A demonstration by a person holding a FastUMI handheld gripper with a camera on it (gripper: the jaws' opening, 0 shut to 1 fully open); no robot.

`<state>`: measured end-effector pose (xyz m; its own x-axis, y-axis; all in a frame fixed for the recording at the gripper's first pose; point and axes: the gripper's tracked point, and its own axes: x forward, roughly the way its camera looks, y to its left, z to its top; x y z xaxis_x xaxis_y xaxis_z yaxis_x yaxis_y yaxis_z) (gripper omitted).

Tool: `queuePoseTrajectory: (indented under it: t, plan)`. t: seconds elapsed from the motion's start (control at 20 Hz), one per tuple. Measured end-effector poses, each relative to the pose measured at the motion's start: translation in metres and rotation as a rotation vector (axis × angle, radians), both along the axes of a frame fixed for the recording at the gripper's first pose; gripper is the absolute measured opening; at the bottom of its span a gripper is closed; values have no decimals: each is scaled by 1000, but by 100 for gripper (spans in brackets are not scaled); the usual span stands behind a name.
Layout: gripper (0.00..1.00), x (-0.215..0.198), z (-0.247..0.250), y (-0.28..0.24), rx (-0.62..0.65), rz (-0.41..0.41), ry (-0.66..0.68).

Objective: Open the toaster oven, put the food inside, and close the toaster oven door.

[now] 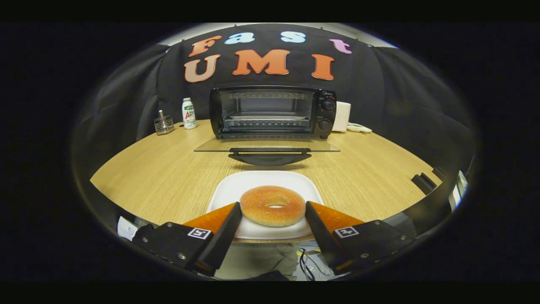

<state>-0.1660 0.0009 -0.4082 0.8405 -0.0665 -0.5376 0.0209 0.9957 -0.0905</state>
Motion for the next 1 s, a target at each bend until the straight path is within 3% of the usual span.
queuePoseTrajectory:
  t: [0.15,0.35,1.0]
  plan:
    - [79,4,9,0,2,2,-15]
    - [73,17,32,8,25,17,-58]
    - [73,128,102,12,53,22,-191]
